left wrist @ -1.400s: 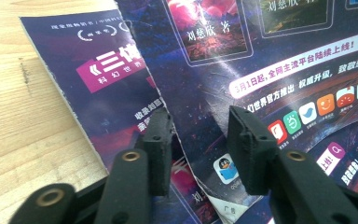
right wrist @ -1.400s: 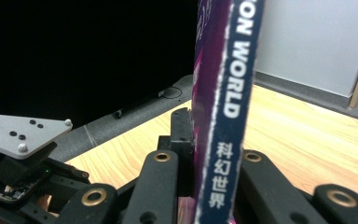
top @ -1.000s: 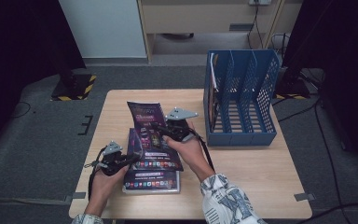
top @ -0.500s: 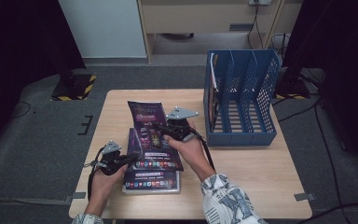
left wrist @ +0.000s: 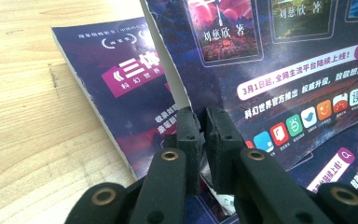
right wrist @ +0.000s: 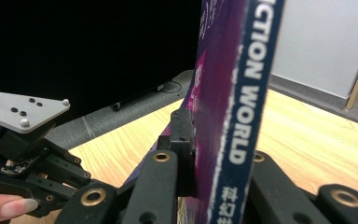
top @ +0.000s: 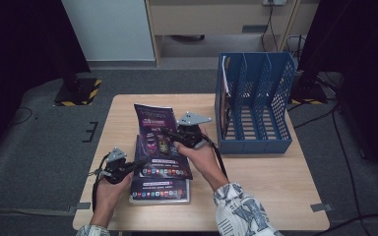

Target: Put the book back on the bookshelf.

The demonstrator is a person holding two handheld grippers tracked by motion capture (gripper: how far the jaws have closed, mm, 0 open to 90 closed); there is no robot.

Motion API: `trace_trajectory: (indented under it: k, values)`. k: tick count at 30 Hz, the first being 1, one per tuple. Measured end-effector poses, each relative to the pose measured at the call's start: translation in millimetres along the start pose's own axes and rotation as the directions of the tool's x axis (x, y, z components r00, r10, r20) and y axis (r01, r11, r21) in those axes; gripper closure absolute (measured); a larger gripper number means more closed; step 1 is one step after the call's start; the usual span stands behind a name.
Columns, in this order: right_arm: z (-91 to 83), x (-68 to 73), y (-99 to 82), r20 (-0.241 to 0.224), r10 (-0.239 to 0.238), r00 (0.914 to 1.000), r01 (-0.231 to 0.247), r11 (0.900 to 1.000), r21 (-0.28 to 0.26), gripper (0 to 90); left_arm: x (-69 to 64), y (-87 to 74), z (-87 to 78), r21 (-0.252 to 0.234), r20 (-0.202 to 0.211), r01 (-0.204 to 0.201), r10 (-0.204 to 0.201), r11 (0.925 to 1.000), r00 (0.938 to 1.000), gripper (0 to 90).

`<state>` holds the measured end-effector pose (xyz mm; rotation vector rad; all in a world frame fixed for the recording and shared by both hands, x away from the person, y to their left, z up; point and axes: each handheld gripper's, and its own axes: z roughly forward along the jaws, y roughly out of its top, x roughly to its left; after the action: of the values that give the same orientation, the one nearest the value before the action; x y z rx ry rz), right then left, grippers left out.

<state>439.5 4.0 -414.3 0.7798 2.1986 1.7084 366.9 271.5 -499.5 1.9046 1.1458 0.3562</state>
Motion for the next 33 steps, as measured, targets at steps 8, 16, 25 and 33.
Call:
trace_trajectory:
  k: [8,16,25,33]
  values:
    - [-1.5,0.9,4.8,-0.003,-0.020,0.9998,0.020,0.9998,0.006,77.1,-2.7,1.7,-1.2,-0.011,-0.024,-0.030,0.030,0.9995,0.9993,84.3]
    - [-1.1,1.0,9.2,-0.009,-0.016,0.9998,0.016,0.9998,0.008,74.2,-3.4,3.0,-4.1,-0.023,-0.042,-0.041,0.040,0.9989,0.9983,84.9]
    - [-2.7,2.6,15.6,-0.018,-0.024,0.9995,0.024,0.9996,-0.014,81.0,-2.7,4.2,-8.5,-0.048,-0.070,-0.050,0.047,0.9976,0.9964,85.3]
    - [-4.4,2.9,19.1,-0.038,-0.002,0.9993,0.000,0.9989,-0.048,72.8,-3.3,4.8,-10.0,-0.061,-0.073,-0.061,0.056,0.9963,0.9957,85.4]
